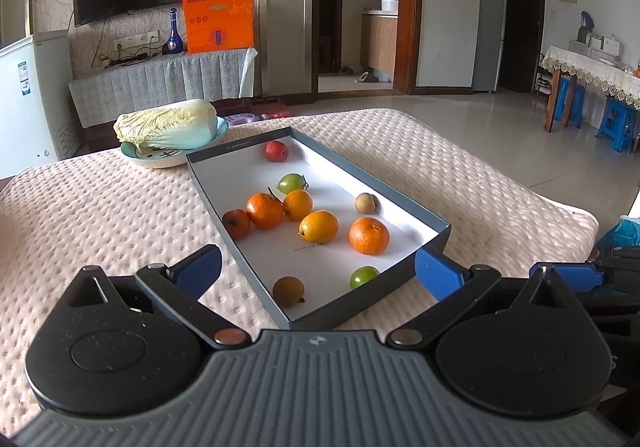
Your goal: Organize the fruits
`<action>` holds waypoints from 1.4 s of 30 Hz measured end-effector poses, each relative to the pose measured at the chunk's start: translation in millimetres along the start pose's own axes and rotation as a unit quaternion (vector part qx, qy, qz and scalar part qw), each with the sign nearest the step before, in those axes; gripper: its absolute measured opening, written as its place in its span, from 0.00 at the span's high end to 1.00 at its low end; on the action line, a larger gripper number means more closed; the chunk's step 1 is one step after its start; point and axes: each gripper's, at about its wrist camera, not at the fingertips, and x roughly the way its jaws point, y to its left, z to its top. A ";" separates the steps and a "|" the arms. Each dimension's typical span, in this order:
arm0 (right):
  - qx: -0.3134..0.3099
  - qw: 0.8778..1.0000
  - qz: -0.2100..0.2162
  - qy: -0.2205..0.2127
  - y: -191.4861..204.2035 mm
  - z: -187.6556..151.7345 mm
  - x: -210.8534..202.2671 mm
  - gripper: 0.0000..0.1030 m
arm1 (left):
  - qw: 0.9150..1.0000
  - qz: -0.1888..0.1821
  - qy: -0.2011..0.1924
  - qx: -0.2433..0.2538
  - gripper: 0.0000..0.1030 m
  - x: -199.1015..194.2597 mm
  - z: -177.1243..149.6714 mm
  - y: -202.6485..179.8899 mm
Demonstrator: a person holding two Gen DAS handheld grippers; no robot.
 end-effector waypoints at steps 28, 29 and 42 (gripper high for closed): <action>-0.003 1.000 -0.004 0.003 0.8 -1.4 0.4 0.60 | 1.000 0.002 0.000 0.004 0.00 1.8 -0.7 -1.0; -0.003 1.000 -0.004 0.003 0.4 -1.2 0.7 0.60 | 1.000 0.002 -0.001 0.005 0.00 1.5 -0.7 -1.2; -0.004 1.000 -0.004 0.004 1.3 -1.2 1.8 0.60 | 1.000 0.000 -0.004 0.006 0.00 1.2 -1.0 -2.1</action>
